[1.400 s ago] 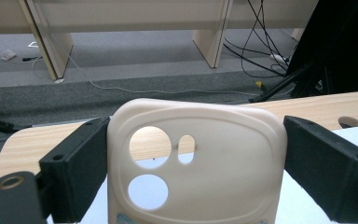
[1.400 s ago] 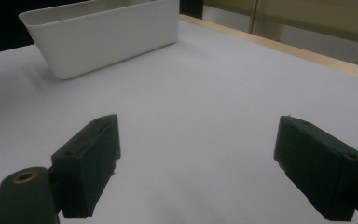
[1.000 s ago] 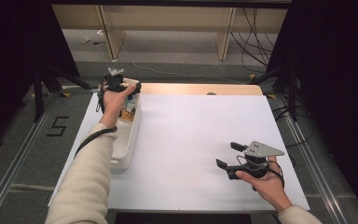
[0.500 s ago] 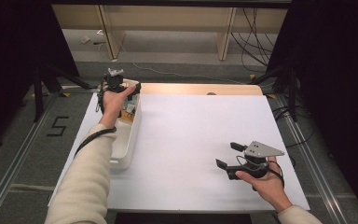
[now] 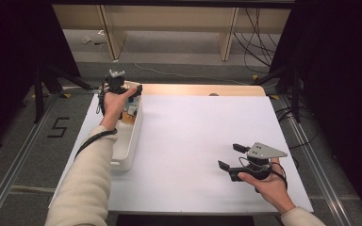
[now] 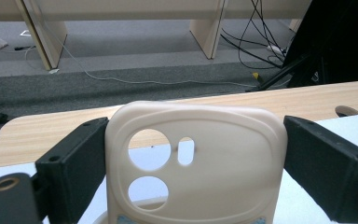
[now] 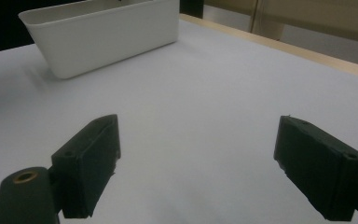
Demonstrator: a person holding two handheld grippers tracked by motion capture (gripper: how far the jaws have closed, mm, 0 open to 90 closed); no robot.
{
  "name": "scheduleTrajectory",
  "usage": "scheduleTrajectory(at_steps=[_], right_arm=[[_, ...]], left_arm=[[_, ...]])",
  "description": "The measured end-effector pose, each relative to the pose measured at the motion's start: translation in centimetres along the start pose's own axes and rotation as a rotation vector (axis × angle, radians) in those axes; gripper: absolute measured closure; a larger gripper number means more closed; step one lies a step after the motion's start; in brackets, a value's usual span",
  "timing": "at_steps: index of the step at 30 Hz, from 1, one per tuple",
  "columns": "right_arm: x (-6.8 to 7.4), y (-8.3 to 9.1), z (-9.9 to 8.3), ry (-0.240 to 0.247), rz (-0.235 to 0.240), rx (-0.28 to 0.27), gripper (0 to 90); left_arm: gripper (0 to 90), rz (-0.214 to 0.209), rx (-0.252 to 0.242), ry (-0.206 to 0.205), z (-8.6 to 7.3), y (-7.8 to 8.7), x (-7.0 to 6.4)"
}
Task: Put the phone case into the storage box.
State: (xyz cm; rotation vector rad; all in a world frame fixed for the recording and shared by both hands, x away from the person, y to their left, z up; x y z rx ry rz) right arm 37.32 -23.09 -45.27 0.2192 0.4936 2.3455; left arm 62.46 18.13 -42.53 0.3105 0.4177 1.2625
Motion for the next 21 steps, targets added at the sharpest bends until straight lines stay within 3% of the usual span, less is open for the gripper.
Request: scheduleTrajectory(at_steps=[21], right_arm=[[-0.05,0.01,-0.03,-0.004,-0.002,0.005,15.5]], left_arm=[[5.2,-0.005,0.026,0.009,-0.18,-0.32,0.14]])
Point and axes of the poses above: each handheld gripper's, and its own axes: y roughly backward along the jaws, z roughly out of its top, x roughly to its left, the point moved 4 cm from there along -y, roughly forward along the jaws, and after that the axes turned 1 degree about -z, right-handed, at the moved point
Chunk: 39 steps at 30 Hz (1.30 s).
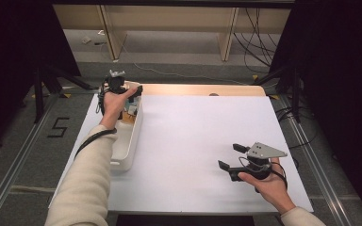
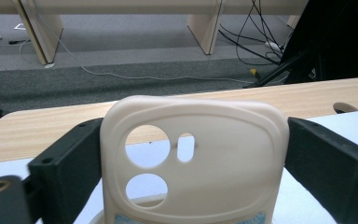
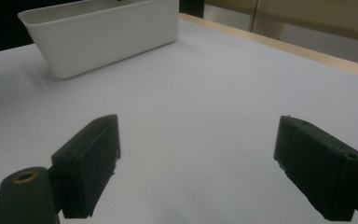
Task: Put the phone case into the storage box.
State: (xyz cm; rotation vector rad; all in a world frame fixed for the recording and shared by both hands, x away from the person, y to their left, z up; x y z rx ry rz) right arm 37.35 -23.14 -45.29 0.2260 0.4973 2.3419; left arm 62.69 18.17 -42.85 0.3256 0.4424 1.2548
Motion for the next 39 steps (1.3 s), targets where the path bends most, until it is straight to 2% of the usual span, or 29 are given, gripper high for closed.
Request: scheduleTrajectory(at_steps=[5,21,25,30,39], right_arm=[[0.0,0.0,0.0,0.001,-0.001,0.000,15.5],[0.0,0.0,0.0,0.004,-0.001,0.003,15.4],[0.0,0.0,0.0,0.004,-0.002,0.003,15.4],[0.0,0.0,0.0,0.003,-0.002,0.003,15.4],[-0.1,0.0,0.0,0.001,-0.004,0.000,15.4]], left_arm=[[0.0,0.004,-0.002,-0.002,0.0,-0.1,0.0],[0.0,-0.001,-0.038,-0.003,1.0,0.5,-0.4],[0.0,0.001,-0.036,-0.003,1.2,0.9,-0.5],[0.0,-0.007,-0.045,0.021,1.1,1.5,-0.6],[0.0,-0.022,-0.043,0.002,1.2,2.7,-0.8]])
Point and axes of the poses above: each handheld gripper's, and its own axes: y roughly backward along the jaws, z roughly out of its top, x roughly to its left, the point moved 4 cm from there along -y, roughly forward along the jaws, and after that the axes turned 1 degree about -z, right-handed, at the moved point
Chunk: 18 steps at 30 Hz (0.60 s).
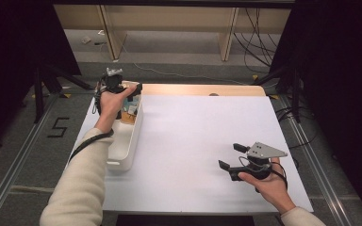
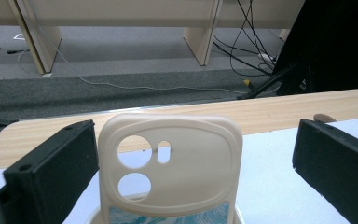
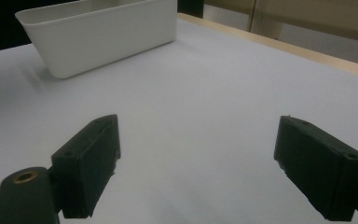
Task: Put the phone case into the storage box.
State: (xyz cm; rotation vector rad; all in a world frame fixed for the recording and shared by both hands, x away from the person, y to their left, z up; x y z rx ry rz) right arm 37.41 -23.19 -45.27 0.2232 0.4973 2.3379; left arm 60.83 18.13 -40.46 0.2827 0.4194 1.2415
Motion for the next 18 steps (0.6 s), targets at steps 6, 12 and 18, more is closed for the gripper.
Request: scheduleTrajectory(at_steps=[6,12,18], right_arm=[[0.0,0.0,0.0,0.000,-0.002,-0.001,15.4],[0.0,0.0,0.0,0.001,-0.002,-0.001,15.4],[-0.1,0.0,0.0,0.002,-0.005,-0.003,15.4]], left_arm=[[0.0,-0.013,0.013,-0.001,-0.1,0.8,-0.1],[0.0,-0.029,0.010,-0.004,-0.3,1.4,-0.3],[0.0,-0.033,0.003,-0.026,-0.3,2.1,-0.8]])
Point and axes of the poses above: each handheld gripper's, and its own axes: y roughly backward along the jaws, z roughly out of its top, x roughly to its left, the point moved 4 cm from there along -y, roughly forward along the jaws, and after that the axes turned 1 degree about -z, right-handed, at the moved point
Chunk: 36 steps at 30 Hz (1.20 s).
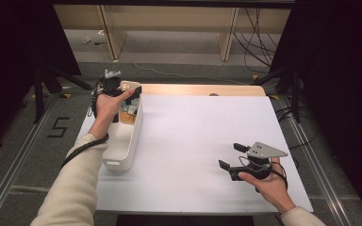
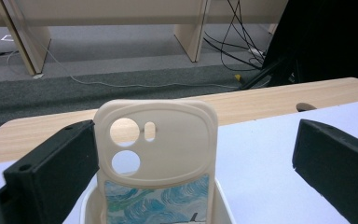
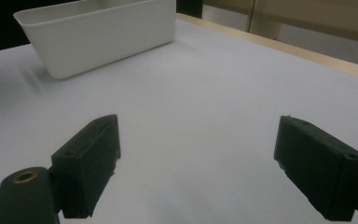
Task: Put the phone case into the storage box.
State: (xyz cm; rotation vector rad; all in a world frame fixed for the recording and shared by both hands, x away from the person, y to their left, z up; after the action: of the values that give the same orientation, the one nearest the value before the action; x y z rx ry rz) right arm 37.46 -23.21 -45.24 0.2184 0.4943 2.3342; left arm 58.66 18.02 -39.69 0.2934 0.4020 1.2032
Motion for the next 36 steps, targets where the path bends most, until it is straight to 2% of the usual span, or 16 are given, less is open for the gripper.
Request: scheduleTrajectory(at_steps=[14,36], right_arm=[[0.0,0.0,0.0,0.001,-0.001,-0.001,15.4],[0.0,0.0,0.0,0.002,-0.002,0.000,15.4]], left_arm=[[0.0,-0.045,-0.036,-0.010,-0.2,2.2,-1.4],[0.1,-0.068,-0.012,-0.058,-2.0,4.0,-2.1]])
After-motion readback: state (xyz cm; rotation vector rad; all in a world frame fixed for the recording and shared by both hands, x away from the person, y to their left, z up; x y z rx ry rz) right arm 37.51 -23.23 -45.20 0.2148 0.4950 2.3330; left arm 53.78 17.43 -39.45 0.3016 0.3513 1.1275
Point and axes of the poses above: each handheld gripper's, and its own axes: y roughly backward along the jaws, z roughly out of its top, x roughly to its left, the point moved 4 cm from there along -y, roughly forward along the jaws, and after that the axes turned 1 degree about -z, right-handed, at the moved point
